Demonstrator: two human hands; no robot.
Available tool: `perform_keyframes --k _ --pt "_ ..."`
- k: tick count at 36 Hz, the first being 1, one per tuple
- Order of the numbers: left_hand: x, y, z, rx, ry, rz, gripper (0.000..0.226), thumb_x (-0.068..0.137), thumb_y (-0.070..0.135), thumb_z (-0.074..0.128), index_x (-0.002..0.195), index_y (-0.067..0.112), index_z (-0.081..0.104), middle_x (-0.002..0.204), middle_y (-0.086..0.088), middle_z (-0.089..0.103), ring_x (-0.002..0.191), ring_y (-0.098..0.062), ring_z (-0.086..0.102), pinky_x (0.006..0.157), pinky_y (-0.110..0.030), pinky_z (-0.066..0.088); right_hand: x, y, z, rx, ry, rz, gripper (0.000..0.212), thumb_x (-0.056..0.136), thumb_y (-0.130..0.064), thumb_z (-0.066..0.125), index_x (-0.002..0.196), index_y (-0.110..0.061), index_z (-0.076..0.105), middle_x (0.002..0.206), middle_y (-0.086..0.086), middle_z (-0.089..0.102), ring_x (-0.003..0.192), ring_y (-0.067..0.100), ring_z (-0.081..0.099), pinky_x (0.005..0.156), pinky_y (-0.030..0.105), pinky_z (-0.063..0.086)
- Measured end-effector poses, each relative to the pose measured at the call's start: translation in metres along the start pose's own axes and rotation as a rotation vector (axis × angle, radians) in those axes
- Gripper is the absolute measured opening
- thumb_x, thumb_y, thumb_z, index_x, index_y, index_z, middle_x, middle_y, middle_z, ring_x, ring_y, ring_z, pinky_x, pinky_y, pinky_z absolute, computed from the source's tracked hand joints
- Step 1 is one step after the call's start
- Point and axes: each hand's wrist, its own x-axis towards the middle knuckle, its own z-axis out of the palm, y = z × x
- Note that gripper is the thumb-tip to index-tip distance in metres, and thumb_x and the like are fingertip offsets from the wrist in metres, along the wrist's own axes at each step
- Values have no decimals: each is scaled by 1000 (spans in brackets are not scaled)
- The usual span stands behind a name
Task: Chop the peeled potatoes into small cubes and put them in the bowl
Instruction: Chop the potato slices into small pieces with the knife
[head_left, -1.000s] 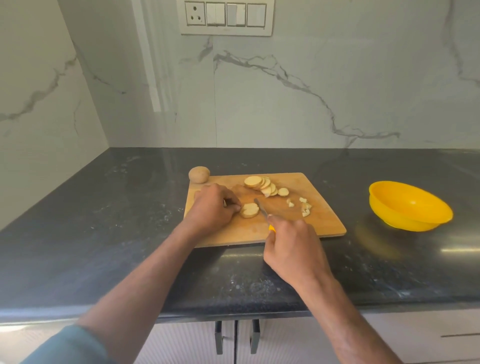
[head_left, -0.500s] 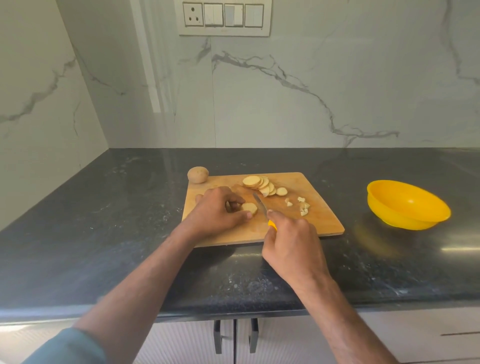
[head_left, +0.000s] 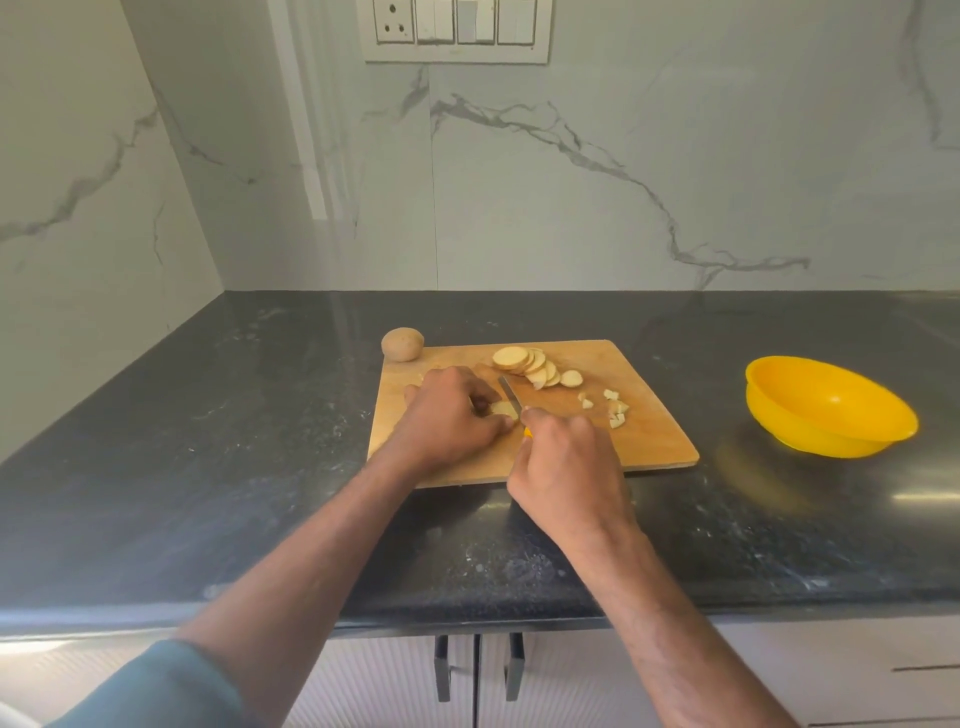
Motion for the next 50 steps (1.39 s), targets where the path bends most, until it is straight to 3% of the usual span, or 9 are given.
perform_keyframes --k 6,11,16,25,29,34,41,47,50 --pt "1 0 0 -16 1 6 36 71 50 71 80 16 77 75 7 69 80 -16 60 83 -47 53 -6 -1 -4 -11 -55 -35 20 93 -16 58 111 -14 64 76 -1 52 64 17 50 56 22 37" --pt "1 1 0 -9 17 -1 29 76 44 78 83 16 78 77 6 70 82 -16 61 87 -46 52 -13 0 -10 -25 -83 -37 24 91 -13 56 113 -13 65 75 1 57 63 18 49 58 24 40" --pt "-1 4 0 -1 28 -22 26 79 42 80 87 17 79 82 5 73 86 -16 62 90 -49 51 -25 1 -20 -29 -85 -32 27 93 -15 56 119 -17 64 72 -3 45 60 15 40 50 17 22" --pt "-5 4 -3 -27 18 -19 31 79 44 83 99 21 80 88 9 72 89 -14 63 92 -46 52 -36 12 -34 -9 -49 4 35 90 -13 58 123 -19 69 85 3 74 63 16 56 60 17 40" --pt "-5 2 -7 -89 -6 -14 45 69 54 76 98 20 81 84 10 72 86 -14 65 89 -45 54 -35 17 -34 84 3 67 35 85 -14 62 119 -19 73 99 0 77 87 20 71 77 28 57" --pt "-4 -1 -6 -85 6 10 29 78 34 84 101 18 81 84 7 72 84 -14 65 86 -44 55 -23 8 -28 83 42 53 36 83 -12 60 115 -18 75 99 0 77 86 24 71 78 31 55" --pt "-4 -2 -4 -120 25 -3 23 77 33 86 89 14 80 82 7 73 84 -16 64 83 -45 54 -6 -5 -8 58 31 44 34 89 -15 58 121 -16 70 97 8 76 83 28 71 72 33 57" --pt "-2 -6 -3 -145 19 -5 23 74 32 88 85 14 79 79 6 73 83 -17 65 82 -45 55 0 -4 -1 55 37 38 33 91 -15 57 122 -16 69 96 6 76 84 24 71 69 26 52" --pt "-1 -5 -3 -154 22 -8 22 74 30 89 86 15 80 78 6 72 80 -15 65 81 -45 55 1 -4 1 34 34 40 30 91 -17 56 118 -17 69 94 6 75 84 27 70 70 32 55"
